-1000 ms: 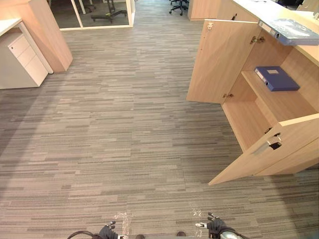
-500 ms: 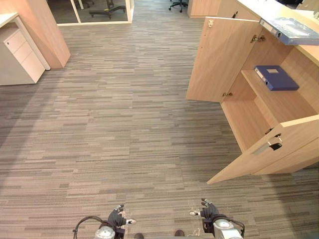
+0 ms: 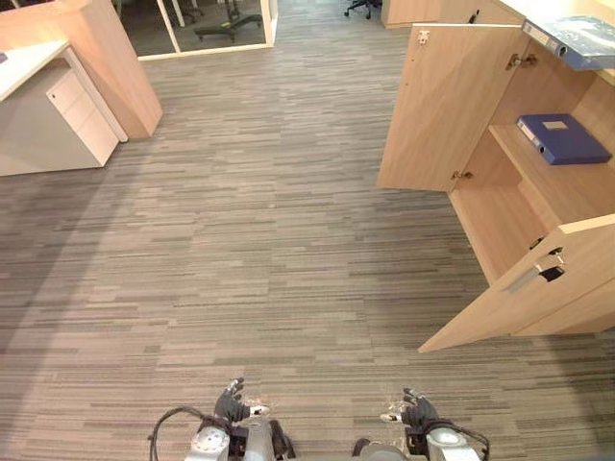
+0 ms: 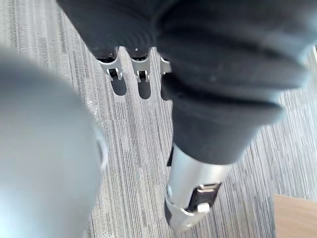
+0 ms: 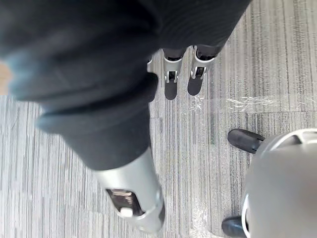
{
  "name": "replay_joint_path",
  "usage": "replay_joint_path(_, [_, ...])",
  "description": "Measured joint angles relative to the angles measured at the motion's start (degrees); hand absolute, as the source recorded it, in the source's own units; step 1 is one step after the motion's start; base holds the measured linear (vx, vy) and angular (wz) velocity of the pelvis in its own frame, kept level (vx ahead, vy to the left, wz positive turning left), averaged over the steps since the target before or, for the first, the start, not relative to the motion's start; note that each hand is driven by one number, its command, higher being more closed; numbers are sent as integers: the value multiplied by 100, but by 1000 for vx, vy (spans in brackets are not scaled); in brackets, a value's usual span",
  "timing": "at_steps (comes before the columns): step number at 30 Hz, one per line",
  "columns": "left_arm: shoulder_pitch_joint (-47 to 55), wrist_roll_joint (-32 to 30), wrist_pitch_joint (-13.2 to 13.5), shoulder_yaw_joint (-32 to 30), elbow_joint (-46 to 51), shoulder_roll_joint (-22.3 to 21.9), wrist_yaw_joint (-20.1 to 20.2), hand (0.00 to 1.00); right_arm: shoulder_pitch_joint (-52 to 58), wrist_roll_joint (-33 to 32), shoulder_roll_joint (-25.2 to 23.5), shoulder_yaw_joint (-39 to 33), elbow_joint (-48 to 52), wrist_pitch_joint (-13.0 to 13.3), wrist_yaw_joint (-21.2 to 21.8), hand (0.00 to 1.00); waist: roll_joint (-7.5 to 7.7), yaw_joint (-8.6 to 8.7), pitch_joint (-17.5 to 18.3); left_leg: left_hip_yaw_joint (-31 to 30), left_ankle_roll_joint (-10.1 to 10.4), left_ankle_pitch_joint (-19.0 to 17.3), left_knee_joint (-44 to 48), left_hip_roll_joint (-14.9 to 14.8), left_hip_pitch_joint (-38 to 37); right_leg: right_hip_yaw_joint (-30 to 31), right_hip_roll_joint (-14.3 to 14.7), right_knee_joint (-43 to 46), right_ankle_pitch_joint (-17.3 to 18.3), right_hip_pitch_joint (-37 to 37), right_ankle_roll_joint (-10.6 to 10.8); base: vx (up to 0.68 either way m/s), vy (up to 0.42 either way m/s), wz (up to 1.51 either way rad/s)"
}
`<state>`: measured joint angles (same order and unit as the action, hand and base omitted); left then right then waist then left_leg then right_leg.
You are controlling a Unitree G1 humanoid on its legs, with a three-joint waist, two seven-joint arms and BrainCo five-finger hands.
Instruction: Walk over to the cabinet, pick up the folder, carry it to the office cabinet, place the folder inside the office cabinet, then close the office cabinet door
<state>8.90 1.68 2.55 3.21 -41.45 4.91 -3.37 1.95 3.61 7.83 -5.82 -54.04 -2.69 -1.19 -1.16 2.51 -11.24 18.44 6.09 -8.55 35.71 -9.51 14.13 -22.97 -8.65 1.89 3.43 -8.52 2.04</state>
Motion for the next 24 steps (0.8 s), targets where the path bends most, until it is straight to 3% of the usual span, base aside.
replay_joint_path(3, [280,22,34,-151,261,-14,6,0,193,-20,13,-90,30,7,-63,0,-34,-4,22,-243,147,340,-2034,22,-215,192,-179,14,44,46,217,106,205,-28])
replay_joint_path(4, [377,20,27,-173,254,-39,4,0,259,-21,23,-87,30,8,-75,0,-134,-5,49,-314,174,474,-2664,-23,-367,296,-187,-17,51,47,357,218,347,-43])
replay_joint_path(5, [402,8,15,-210,230,-76,0,0,323,-22,37,-84,26,8,-109,0,-246,-9,84,-221,111,849,-2864,-58,-488,392,-248,-73,61,-33,531,256,385,-47])
replay_joint_path(7, [417,7,14,-238,235,-118,-3,0,347,-24,5,-86,31,14,-115,0,-160,-18,123,-3,2,972,-2753,147,-515,442,-484,-252,10,-98,649,325,379,-43])
replay_joint_path(9, [381,8,17,-233,273,-71,-1,0,316,-20,-6,-85,42,40,-115,0,-75,-18,177,98,-352,743,-2323,526,-408,462,-972,-233,-67,-133,896,335,301,-31])
replay_joint_path(10, [392,15,16,-233,271,-119,-1,0,319,-18,13,-87,37,40,-105,0,-108,-11,231,222,-532,572,-2223,758,-446,485,-1268,-122,-75,-120,1057,267,227,-27])
replay_joint_path(11, [416,22,17,-224,271,-186,3,0,315,-18,46,-88,36,38,-95,0,-168,-22,278,337,-584,473,-2292,913,-556,490,-1465,77,-101,-30,1058,499,410,-45])
replay_joint_path(13, [511,64,16,-217,280,-333,34,0,253,-20,116,-192,51,38,-8,0,-335,-20,378,491,-683,479,-2562,1172,-945,461,-1839,1002,-126,295,1017,427,335,-38])
replay_joint_path(14, [561,119,18,-186,322,-418,61,0,266,-21,215,-235,104,38,25,0,-461,-13,457,501,-777,406,-2799,1300,-1376,292,-2151,2166,-288,655,562,297,245,-15])
replay_joint_path(16, [589,159,34,-79,449,-408,70,0,264,-29,258,-220,238,47,51,0,-555,32,485,495,-880,313,-2979,1317,-1746,114,-2423,3472,-359,1105,-174,301,236,-1])
replay_joint_path(17, [517,159,37,-13,468,-342,88,0,187,-48,235,-184,300,68,55,0,-535,85,465,429,-891,297,-3050,1307,-1915,103,-2427,4354,-20,1502,-119,310,180,18])
replay_joint_path(18, [484,158,38,35,474,-324,104,0,154,-67,235,-187,331,74,55,0,-544,112,445,388,-891,297,-3075,1281,-1968,41,-2353,4603,150,1673,-87,362,142,24])
replay_joint_path(20, [337,146,38,186,435,-198,123,0,9,-243,228,-192,413,141,45,0,-547,142,120,314,-882,291,-3149,1166,-2310,-290,-1926,4729,742,2115,-35,275,18,11])
replay_joint_path(21, [276,142,39,228,380,-188,126,0,7,-248,226,-193,457,157,43,0,-551,159,17,299,-872,285,-3146,1116,-2394,-366,-1780,4590,802,2190,-38,234,-82,9])
replay_joint_path(23, [217,129,38,229,244,-114,126,0,-72,-322,141,-209,536,191,17,0,-515,285,-138,274,-782,227,-3187,978,-2539,-698,-1190,3604,762,2597,-51,216,-164,18])
replay_joint_path(24, [197,120,38,230,193,-94,125,0,-89,-324,113,-211,535,191,-3,0,-473,302,-149,274,-745,203,-3228,975,-2573,-802,-1070,3226,688,2685,-113,228,-221,23])
